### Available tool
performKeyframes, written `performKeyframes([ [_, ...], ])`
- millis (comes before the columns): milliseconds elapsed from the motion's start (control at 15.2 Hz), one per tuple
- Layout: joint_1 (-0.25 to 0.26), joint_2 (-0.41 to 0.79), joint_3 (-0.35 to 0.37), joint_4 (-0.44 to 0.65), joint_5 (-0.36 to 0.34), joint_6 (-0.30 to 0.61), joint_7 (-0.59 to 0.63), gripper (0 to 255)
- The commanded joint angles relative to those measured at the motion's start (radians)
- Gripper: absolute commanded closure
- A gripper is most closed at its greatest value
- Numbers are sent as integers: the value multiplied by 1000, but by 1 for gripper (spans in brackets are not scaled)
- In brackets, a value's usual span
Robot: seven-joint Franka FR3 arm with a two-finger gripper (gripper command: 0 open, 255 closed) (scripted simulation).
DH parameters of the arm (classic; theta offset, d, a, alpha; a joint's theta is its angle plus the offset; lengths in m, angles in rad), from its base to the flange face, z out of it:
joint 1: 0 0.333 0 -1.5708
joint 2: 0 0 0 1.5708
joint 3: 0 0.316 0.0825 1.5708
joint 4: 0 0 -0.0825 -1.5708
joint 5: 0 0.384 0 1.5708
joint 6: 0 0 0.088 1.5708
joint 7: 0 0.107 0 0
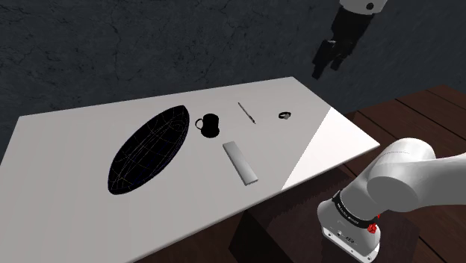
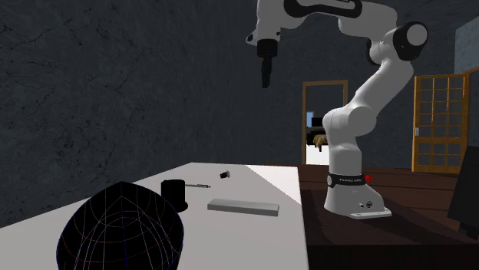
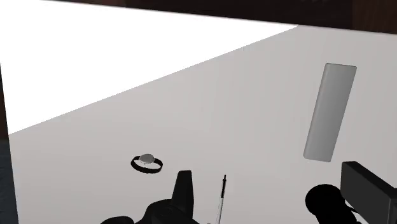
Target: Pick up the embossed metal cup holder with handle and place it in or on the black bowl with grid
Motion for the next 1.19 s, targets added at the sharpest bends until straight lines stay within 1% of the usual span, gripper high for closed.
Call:
performKeyframes([
  [0,0,0,0,0,0,0,0,0],
  [330,2,111,45,-42,38,145,81,0],
  [594,3,221,80,-51,60,259,144,0],
  [858,2,347,115,-37,73,367,205,0],
  [1122,0,485,146,-1,74,465,267,0],
])
